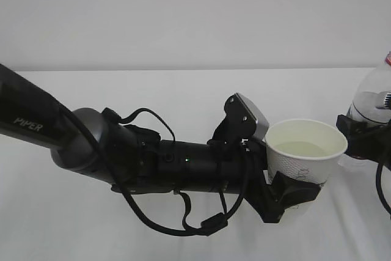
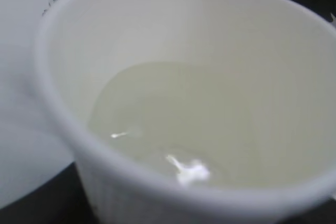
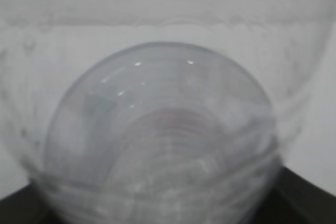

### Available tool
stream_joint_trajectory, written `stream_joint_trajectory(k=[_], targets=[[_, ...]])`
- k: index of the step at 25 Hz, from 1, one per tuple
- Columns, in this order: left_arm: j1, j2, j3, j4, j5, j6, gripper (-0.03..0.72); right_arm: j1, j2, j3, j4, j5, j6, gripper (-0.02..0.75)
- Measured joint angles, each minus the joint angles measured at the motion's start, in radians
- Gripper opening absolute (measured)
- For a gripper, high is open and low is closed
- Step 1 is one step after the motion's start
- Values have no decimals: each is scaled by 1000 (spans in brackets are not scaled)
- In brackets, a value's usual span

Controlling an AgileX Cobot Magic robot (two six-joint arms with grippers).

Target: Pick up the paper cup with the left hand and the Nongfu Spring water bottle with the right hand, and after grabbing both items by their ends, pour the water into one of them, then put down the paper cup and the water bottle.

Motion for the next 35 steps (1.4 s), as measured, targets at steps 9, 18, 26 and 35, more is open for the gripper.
stream_joint_trajectory(k=[9, 18, 26, 35], targets=[[0, 0, 0, 0, 0, 0, 502, 0, 0, -2, 0, -10, 0, 585], [0, 0, 0, 0, 0, 0, 501, 0, 0, -7, -20, -18, 0, 635], [0, 0, 0, 0, 24, 0, 501, 0, 0, 16, -32, -61, 0, 661], [0, 0, 0, 0, 24, 0, 501, 0, 0, 119, -32, -75, 0, 661]])
